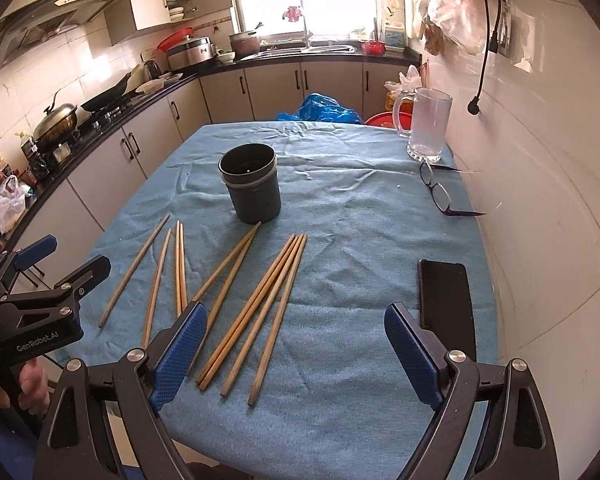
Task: Organize utensils
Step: 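Move both tools over the scattered wooden chopsticks on the blue cloth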
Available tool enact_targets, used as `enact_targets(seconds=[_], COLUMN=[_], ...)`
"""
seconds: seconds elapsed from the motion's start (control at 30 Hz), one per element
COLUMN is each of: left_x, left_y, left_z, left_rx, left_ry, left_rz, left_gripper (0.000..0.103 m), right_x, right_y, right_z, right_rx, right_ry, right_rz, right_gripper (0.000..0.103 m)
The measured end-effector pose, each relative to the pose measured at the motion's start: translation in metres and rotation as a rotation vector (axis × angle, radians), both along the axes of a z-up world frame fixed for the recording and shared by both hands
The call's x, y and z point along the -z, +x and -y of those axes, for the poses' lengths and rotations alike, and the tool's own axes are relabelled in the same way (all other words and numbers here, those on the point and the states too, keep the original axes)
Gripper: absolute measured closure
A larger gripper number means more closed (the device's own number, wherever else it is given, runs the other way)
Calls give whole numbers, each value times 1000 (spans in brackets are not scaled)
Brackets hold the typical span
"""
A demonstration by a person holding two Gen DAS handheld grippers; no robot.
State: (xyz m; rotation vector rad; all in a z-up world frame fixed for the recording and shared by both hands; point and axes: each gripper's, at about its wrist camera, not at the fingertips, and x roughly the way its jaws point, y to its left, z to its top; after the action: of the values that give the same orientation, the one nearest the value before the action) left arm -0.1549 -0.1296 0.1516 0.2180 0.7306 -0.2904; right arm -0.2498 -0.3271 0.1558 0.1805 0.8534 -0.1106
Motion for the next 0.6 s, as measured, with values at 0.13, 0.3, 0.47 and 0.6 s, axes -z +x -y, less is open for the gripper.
enact_targets(seconds=[0.13,0.3,0.47,0.6], left_x=[-3,-7,-7,-6], left_y=[4,9,13,16], left_z=[2,1,0,-2], left_rx=[5,13,19,20], left_ry=[4,5,4,1], left_rz=[5,14,13,7], left_gripper=[0,0,0,0], right_x=[-1,-3,-1,2], right_y=[2,6,10,14], right_z=[1,3,4,5], right_rx=[11,21,27,37], right_ry=[1,12,24,45], right_rz=[4,13,5,-11], right_gripper=[10,10,10,13])
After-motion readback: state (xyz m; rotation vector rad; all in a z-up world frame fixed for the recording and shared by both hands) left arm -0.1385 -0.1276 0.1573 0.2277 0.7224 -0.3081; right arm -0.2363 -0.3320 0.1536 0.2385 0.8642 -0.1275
